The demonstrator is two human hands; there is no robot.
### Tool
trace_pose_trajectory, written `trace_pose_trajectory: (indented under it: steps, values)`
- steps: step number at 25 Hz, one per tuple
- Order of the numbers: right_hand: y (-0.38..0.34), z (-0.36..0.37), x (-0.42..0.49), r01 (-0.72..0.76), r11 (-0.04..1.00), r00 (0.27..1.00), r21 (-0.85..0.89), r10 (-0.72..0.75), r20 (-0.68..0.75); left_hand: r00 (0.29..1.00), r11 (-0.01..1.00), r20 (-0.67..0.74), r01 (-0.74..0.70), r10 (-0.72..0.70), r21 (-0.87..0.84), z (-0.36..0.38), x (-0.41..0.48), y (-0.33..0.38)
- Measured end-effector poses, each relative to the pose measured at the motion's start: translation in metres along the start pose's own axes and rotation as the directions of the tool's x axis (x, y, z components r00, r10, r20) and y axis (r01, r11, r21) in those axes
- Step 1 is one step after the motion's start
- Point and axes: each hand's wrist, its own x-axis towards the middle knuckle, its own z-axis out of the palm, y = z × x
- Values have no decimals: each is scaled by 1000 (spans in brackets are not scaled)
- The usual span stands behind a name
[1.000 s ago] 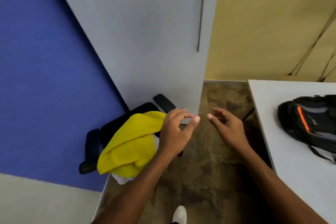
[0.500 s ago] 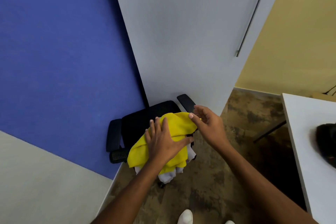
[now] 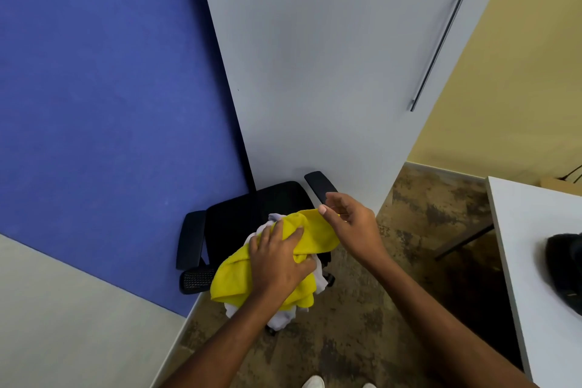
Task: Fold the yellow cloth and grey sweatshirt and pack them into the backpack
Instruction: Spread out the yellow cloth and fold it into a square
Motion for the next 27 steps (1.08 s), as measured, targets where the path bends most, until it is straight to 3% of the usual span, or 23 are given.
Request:
trace_pose_trajectory:
  steps: [4,9,15,21,25,27]
  values:
    - [-1,-4,4,-13,1000,1000,17,13,7,999,999,54,-3,5,-44,1,-2,-1]
    - [1,-1,6,-23,999,999,28,22,24,999,994,-45,-2,-3,-111,7,-7,4]
    - [0,-3,2,-20,998,1000,68,18,25,970,904,-173,82,-168,-420,-12,-4,12]
    - [0,-10,-10,-74,992,997,106,71,27,930,637,-128,131,-344,-759,-44,-9,15]
    - [-3,-13,-26,-142,966,990,218,133,52,950,399,-70,60,-303,-915,-73,-14,45]
    - [-10,-20,-35,-160,920,987,358,153,50,967,297,-35,43,-253,-954,-80,-11,62]
